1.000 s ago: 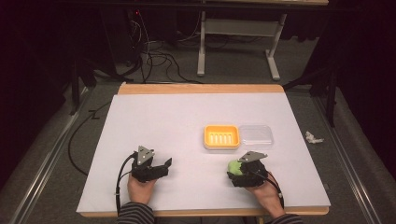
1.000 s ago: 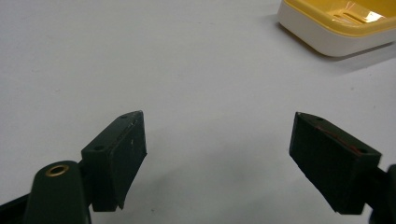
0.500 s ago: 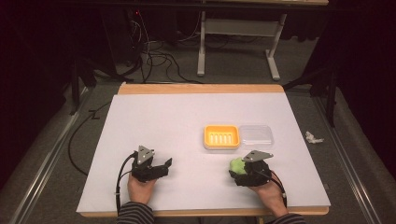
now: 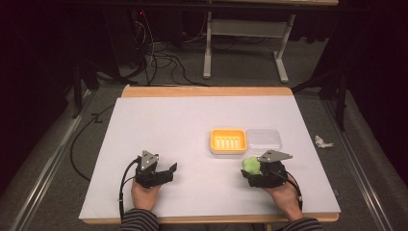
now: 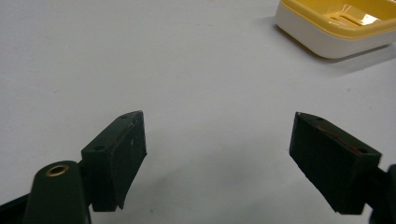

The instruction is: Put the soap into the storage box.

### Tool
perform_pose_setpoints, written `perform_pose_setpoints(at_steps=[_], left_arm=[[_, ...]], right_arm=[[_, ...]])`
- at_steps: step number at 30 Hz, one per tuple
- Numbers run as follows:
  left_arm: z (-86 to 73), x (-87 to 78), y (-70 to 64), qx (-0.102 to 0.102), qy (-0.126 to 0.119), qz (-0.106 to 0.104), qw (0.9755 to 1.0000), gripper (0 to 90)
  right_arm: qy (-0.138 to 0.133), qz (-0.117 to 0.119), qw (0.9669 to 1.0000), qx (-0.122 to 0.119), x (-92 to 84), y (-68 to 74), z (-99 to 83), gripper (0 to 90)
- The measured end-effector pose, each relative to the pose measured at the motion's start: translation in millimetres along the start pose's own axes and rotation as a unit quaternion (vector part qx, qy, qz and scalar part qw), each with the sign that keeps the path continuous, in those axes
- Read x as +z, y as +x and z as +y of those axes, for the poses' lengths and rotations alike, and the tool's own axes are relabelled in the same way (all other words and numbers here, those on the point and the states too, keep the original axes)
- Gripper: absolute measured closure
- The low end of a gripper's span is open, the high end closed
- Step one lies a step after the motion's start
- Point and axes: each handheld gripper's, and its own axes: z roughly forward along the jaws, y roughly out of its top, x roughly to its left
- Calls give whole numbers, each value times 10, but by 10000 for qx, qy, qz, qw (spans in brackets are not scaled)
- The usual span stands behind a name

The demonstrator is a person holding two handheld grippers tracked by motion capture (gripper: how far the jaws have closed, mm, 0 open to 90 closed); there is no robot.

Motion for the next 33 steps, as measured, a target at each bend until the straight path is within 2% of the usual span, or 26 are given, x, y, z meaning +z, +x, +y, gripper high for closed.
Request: perform_pose_setpoints(at_steps=[6,13,16,24,28,33], left_arm=[[0,3,2,13,6,47,10000,192],[0,13,7,-12,34,54,10000,192],[0,16,5,-33,55,41,10000,192],[0,17,5,-32,66,38,10000,192],[1,15,5,-41,61,31,10000,192],[1,11,7,-20,45,29,10000,191]], right_arm=[[-227,19,9997,93,-87,-42,37,272],[-317,-10,9994,151,-172,-87,92,272],[-360,-9,9993,98,-197,-98,130,272],[-353,12,9994,-4,-180,-110,235,272],[-446,128,9989,27,-185,-133,268,272],[-518,102,9986,97,-177,-160,321,272]])
